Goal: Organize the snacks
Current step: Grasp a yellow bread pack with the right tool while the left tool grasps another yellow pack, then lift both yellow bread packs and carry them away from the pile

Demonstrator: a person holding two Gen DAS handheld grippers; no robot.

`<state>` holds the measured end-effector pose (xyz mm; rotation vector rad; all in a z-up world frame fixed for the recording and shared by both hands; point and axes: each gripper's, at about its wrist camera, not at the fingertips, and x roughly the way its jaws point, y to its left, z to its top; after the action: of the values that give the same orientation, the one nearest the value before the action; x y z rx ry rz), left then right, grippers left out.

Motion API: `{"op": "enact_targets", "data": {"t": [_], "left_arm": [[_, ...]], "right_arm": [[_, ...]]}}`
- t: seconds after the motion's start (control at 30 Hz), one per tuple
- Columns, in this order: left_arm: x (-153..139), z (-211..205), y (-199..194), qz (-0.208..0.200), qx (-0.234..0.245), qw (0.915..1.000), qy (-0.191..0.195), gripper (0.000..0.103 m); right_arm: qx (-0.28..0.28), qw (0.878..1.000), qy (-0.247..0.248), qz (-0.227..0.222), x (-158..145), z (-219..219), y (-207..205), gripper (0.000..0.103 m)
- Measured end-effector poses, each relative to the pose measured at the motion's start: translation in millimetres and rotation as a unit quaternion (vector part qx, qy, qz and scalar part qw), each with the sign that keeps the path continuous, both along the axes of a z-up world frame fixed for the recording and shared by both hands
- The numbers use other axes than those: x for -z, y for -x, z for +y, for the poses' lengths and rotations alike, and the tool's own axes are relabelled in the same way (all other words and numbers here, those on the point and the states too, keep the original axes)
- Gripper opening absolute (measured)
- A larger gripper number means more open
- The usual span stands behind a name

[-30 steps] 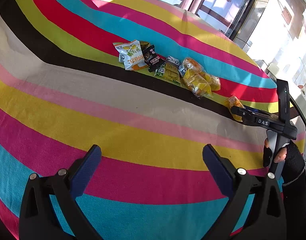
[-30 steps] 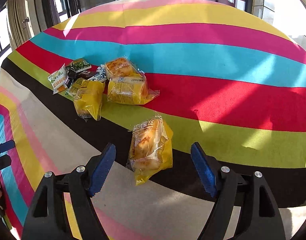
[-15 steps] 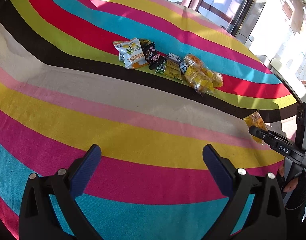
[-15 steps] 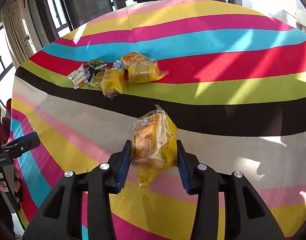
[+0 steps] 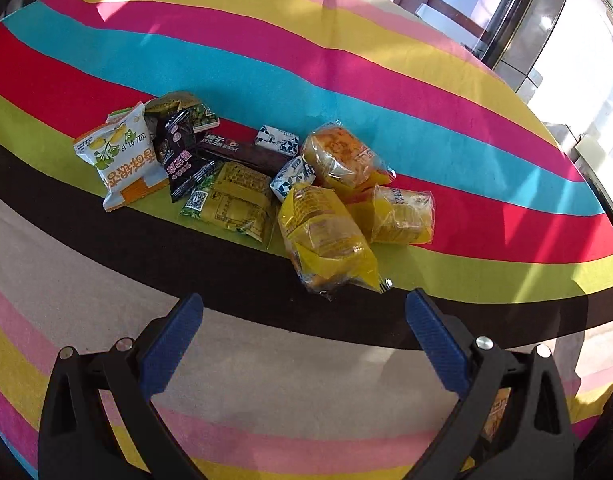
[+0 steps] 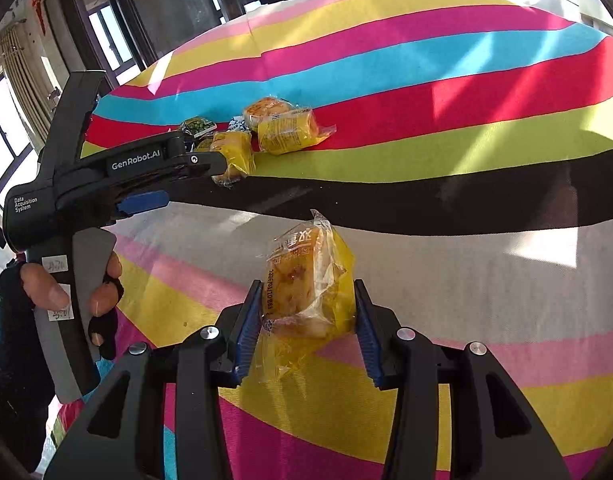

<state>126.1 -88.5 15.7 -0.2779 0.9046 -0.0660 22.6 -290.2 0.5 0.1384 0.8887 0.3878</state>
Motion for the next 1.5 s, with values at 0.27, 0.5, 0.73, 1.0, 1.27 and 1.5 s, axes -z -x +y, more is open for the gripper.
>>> {"op": "enact_targets", "data": {"t": [0.27,0.5,0.73,1.0,1.27,1.5], "left_arm": [[10,-28,-39,0.022,0.052,0.9966,-0.060,0.057],[0,13,46,-0.016,0.134,0.9849,0.108,0.043],[5,93,113,-0.027,0.045,0.9964,0.066,0.070],[-24,132,128,-0.090,-0.060,0.9834,-0.146,0.096],[-2,91,123,-0.065,0.024,0.9818,-0.177,0.101],[-3,67,119,-0.086,0.021,0.9621,-0.258,0.101]], "right_arm": [[-0.002,1.000,-0.012,0.002,0,-1,1,0.044],[0.001,1.000,-0.016,-0.001,-2,0,3,0.044],[0.003,1.000,-0.011,0.000,-1,0,2,0.045],[0.006,1.000,-0.008,0.000,-2,-1,3,0.045],[0.006,1.000,-0.009,0.001,-2,-1,3,0.045],[0.007,1.000,-0.012,0.000,-2,-2,5,0.045]]}}
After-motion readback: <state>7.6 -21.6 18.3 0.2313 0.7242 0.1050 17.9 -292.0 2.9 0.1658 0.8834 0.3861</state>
